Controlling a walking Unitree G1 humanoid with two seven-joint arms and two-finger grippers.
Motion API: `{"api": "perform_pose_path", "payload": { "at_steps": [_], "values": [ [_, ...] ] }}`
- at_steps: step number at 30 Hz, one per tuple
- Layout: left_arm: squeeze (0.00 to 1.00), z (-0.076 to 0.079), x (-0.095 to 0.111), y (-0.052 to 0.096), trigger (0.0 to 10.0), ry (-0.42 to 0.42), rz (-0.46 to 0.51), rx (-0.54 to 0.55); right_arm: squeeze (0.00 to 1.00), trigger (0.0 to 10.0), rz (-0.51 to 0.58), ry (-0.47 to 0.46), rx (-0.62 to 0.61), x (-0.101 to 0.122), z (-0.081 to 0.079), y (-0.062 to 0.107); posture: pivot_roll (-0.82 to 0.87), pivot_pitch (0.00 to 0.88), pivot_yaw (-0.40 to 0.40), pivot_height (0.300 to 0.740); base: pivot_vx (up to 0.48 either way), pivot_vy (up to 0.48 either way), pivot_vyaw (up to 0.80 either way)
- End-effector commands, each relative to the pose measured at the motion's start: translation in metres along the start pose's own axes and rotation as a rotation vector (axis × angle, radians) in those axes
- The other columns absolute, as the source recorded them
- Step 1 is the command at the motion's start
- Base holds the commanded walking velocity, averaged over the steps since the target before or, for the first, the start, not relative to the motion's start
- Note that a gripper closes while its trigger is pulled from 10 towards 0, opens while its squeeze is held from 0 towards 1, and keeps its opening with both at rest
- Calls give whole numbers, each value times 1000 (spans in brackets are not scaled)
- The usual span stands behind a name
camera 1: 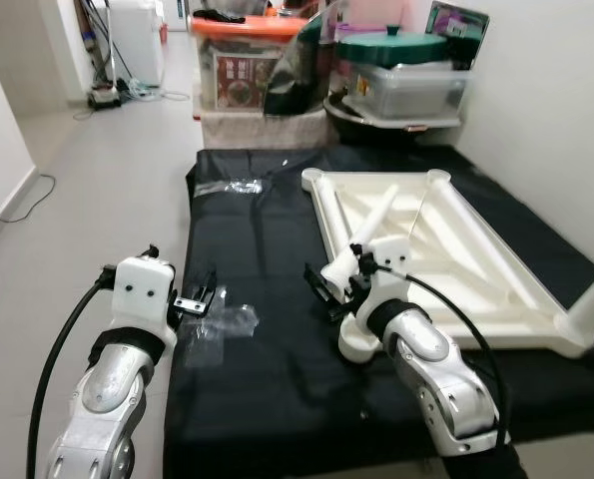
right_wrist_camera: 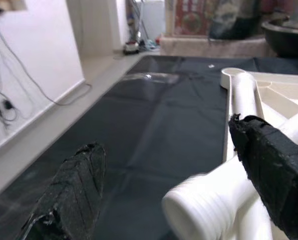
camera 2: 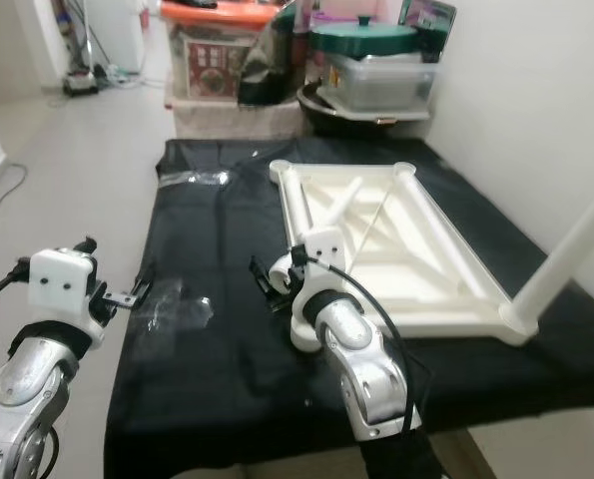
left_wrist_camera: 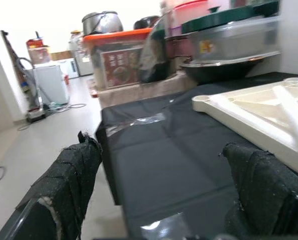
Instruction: Building children table
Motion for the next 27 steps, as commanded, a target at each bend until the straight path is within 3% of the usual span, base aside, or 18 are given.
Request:
{"api": "perform_pose_path", "payload": {
  "at_steps": [1,9,10,13,16,17,18,19,20,22,23,26,27],
  "values": [
    [0,-3,-2,-1,10000,-16,-6,12,0,10000,-1,-24,-50,1,8,-2,16,0,-57,740,0,0,0],
    [0,-1,-6,-1,10000,-28,-16,12,0,10000,12,1,-178,7,33,-4,12,0,-58,740,0,0,0],
    [0,0,-7,-1,10000,-33,-20,12,0,10000,37,27,-233,13,43,-3,11,0,-60,740,0,0,0],
    [0,1,-8,-1,10000,-35,-22,13,0,10000,75,82,-289,22,53,-1,9,0,-64,740,0,0,0],
    [0,1,-8,-2,10000,-34,-22,14,0,10000,115,145,-296,32,52,0,7,0,-66,740,0,0,0],
    [0,2,-8,-2,10000,-34,-22,14,0,10000,149,214,-271,39,46,1,6,0,-67,740,0,0,0],
    [0,2,-8,-2,10000,-34,-22,14,0,10000,149,214,-271,39,46,1,6,0,-67,740,0,0,0],
    [0,2,-9,-3,10000,-36,-21,14,0,10000,180,266,-169,43,25,0,2,0,-66,740,0,0,0],
    [0,2,-9,-3,10000,-36,-21,14,0,10000,180,266,-169,43,25,0,2,0,-66,740,0,0,0],
    [0,4,-10,-3,10000,-39,-21,11,0,10000,189,359,100,36,-24,4,-1,0,-67,740,0,0,0],
    [0,4,-10,-3,10000,-41,-21,11,0,10000,154,391,181,25,-37,7,-1,0,-67,740,0,0,0],
    [0,4,-10,-4,10000,-42,-20,10,0,10000,94,423,172,12,-33,6,-8,0,-72,740,0,0,0],
    [0,5,-10,-4,10000,-42,-18,11,0,10000,20,466,140,-3,-22,5,-6,0,-76,740,0,0,0]
  ]
}}
Point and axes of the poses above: a point about 5 cm out from each wrist's last joint towards the gripper, its own y axis pointing back from the gripper into the wrist, its own x axis along the axis of the wrist's last joint, z = x × y, the point moved 6 cm from there along -y, pointing out of the wrist towards the gripper, and after that the axes turned 8 degrees about -y, right-handed, at the moved point
